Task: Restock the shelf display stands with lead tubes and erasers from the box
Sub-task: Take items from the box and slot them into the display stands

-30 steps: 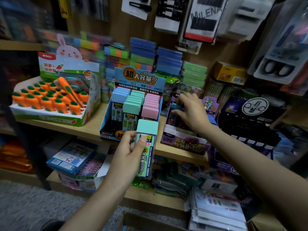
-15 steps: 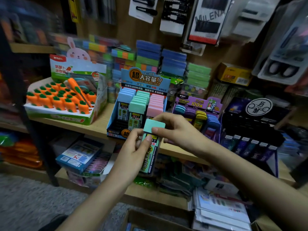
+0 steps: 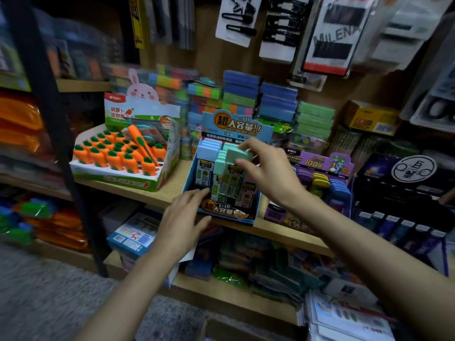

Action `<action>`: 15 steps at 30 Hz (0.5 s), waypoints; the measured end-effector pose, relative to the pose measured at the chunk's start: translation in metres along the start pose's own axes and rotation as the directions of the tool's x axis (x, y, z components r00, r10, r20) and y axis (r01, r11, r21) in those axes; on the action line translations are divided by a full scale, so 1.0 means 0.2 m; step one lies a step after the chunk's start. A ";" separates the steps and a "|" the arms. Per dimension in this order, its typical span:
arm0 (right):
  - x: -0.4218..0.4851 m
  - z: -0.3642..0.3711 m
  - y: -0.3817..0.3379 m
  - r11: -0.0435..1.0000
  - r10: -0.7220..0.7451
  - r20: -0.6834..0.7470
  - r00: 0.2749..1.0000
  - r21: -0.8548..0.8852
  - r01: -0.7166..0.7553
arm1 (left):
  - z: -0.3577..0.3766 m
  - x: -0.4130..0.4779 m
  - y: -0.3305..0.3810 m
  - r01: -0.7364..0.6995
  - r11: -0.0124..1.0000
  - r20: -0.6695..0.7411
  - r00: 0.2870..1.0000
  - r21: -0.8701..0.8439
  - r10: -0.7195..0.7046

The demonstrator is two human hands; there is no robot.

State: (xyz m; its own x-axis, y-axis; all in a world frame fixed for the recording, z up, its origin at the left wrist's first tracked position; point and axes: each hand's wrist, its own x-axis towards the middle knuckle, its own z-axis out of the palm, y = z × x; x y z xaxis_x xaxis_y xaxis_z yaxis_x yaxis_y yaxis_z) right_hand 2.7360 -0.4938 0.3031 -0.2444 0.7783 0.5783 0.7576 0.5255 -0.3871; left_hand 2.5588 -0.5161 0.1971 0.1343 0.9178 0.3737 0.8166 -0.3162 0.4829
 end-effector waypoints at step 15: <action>0.00 0.16 -0.02 0.984 -0.089 0.150 0.985 -0.138 0.110 | 0.03 -0.01 0.02 0.028 0.999 -0.002 1.000 -0.037 -0.028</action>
State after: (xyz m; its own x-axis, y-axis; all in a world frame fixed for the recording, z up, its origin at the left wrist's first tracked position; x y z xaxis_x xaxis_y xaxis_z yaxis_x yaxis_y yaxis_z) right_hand 2.7145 -0.4843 0.2818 -0.3989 0.7710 0.4965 0.8023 0.5556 -0.2183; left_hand 2.5646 -0.5184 0.1940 0.1106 0.9257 0.3618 0.7988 -0.2993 0.5218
